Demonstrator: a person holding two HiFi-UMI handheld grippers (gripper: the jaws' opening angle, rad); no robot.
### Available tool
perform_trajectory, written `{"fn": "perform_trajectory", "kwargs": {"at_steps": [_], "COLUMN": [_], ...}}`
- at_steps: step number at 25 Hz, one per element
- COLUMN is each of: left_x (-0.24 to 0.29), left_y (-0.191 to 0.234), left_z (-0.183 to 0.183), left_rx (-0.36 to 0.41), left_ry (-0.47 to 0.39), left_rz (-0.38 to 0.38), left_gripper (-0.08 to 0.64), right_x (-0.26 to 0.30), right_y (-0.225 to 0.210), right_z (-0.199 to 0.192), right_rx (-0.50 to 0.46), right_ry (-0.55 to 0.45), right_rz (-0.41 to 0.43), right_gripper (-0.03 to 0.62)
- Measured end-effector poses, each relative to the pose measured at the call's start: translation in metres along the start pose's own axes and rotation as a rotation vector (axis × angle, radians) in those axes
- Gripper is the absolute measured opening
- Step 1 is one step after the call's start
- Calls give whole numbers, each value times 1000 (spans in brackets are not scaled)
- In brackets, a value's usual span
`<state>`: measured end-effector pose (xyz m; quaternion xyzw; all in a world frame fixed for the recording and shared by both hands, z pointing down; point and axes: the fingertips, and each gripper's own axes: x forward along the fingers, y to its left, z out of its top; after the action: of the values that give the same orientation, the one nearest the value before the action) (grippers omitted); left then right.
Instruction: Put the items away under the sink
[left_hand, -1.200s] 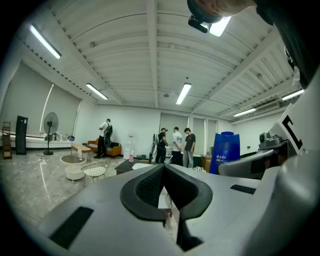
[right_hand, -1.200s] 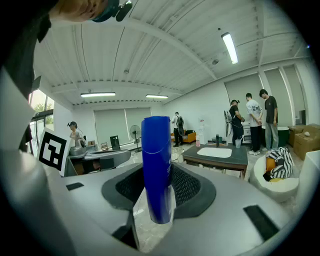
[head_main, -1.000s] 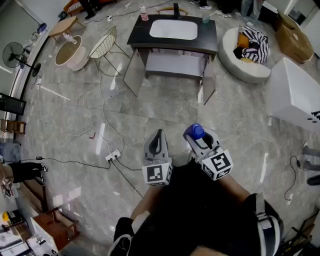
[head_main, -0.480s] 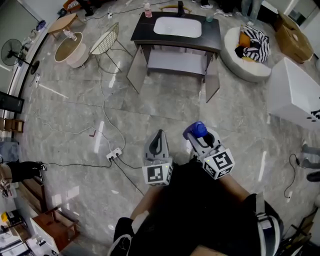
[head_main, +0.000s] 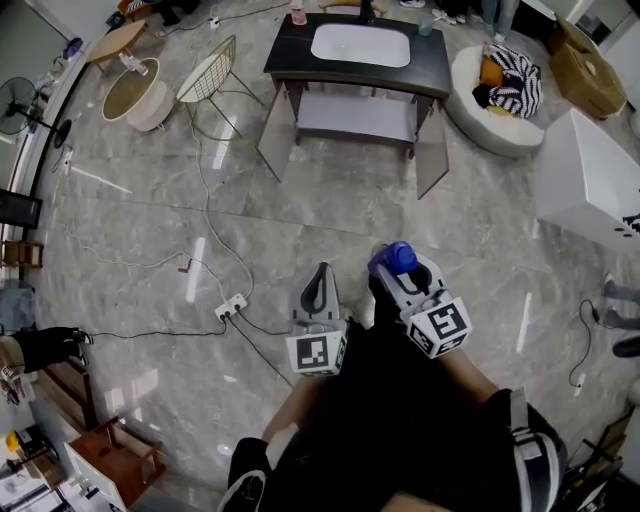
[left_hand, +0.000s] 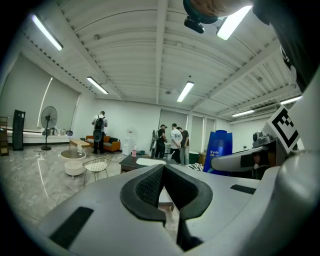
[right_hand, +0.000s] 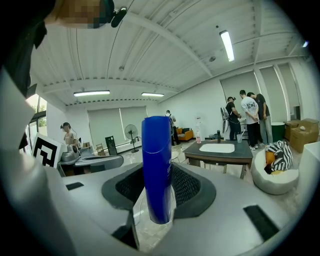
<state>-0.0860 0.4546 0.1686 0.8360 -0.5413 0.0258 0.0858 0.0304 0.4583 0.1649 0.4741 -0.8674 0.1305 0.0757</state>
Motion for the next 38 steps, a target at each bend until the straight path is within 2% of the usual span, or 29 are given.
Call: {"fn": "perform_trajectory", "kwargs": {"at_steps": [5,9,13,20,27,33,38], "left_x": [40,93,156,269,348,384,424], "left_y": [14,28,46,69,86,118,155], "left_z": [-5,10,19,35,49,46,33], "left_rx": [46,21,-7,2,12,-14,-81], "left_ry": [16,7,-2,30,14,34,18], "left_rz": [-12,-15,31,83,146,201,214], "left_gripper": [15,15,15,15,15,15,15], "right_x": [38,81,126,211,280,336,394], "right_y": [-26,-60,-105,-182,-245,-271,-284], "right_z": [7,23,40,70,89,87,73], "right_rx": [-8,-27,-34,-79,-158,-147,-142], "right_ry": [-11,-22,-13,21,17,38,33], "right_rz": [11,25,42,103,174,182,183], "right_gripper": [155,155,155,155,155,155,155]}}
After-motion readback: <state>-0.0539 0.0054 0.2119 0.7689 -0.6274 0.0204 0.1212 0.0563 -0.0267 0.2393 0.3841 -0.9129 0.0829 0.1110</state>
